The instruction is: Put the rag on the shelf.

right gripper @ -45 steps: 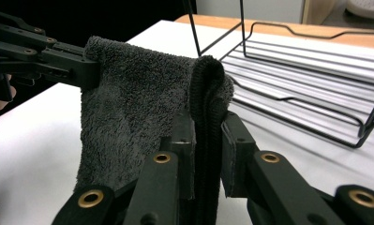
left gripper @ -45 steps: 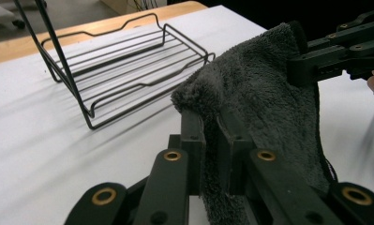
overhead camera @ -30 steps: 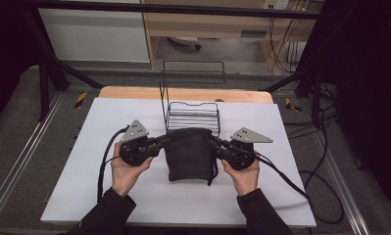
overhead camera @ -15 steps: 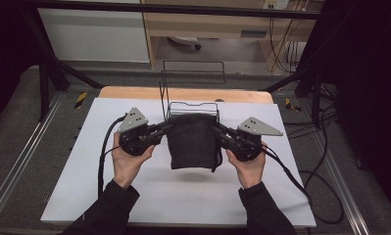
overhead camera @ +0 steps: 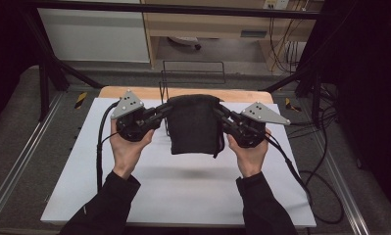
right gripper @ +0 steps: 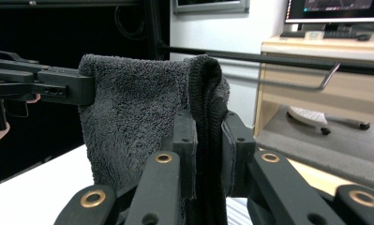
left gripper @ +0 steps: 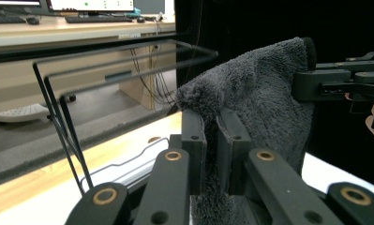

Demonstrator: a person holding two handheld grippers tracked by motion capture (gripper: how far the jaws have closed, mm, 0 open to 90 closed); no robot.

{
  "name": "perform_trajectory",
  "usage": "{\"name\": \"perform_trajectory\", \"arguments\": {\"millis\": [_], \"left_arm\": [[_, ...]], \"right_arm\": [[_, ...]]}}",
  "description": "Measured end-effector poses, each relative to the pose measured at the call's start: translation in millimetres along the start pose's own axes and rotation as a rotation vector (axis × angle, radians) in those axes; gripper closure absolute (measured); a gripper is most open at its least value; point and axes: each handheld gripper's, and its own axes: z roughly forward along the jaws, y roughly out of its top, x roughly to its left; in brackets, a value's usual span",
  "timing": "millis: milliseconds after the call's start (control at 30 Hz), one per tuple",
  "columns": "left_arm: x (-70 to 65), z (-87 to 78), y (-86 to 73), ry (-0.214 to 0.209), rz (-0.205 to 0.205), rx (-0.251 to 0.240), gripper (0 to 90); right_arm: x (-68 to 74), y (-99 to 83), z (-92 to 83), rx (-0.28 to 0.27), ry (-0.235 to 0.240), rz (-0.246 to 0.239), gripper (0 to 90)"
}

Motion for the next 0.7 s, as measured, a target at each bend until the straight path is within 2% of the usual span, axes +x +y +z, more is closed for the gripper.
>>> {"name": "perform_trajectory", "arguments": {"millis": [700], "left_arm": [[13.5, 3.8, 52.9, 0.041, 0.006, -0.123, 82.7]], "right_arm": [[-3.3, 53.5, 15.8, -0.111, -0.057, -0.044, 79.1]]}}
